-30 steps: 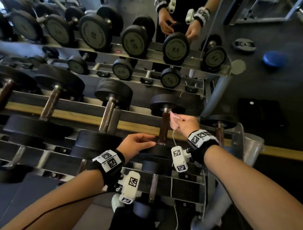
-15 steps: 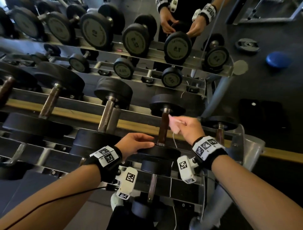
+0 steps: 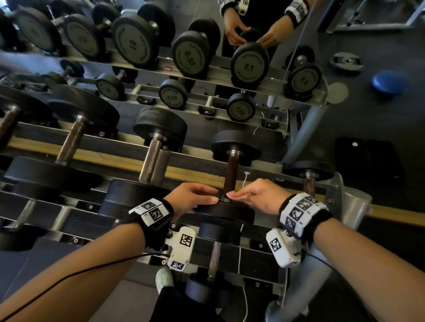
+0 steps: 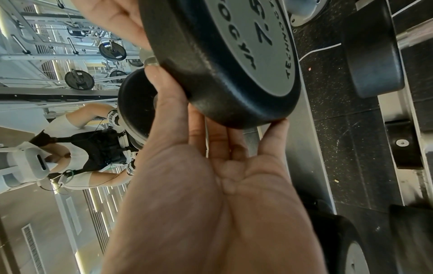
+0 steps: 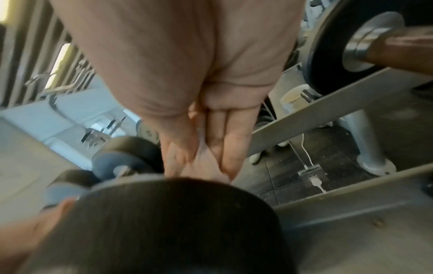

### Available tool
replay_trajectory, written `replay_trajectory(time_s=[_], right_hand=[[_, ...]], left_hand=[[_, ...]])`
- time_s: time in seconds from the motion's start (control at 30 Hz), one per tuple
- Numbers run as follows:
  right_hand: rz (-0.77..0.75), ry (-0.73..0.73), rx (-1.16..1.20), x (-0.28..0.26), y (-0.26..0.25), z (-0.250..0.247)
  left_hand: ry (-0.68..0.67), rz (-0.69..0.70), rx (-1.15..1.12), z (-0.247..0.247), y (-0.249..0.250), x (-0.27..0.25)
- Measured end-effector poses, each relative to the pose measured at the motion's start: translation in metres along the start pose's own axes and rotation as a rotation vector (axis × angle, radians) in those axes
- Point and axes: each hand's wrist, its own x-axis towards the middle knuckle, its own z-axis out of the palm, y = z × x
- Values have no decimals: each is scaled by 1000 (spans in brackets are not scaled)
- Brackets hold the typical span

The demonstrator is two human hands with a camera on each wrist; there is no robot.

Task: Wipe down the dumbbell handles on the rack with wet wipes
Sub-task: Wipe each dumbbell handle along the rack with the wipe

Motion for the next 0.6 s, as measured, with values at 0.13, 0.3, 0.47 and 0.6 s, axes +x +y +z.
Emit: replay_trajectory(time_s=[0.13, 0.3, 0.47, 0.6], right_hand=[[17, 472, 250, 7, -10, -21], [41, 567, 186, 18, -19, -6], [45, 341, 124, 10, -11, 17], [-34, 164, 191, -9, -3, 19]], left_hand=[[3, 2, -5, 0, 0, 0], [0, -6, 7, -1, 0, 0], [-14, 1, 28, -4, -1, 1], [-26, -6, 23, -2, -1, 3]])
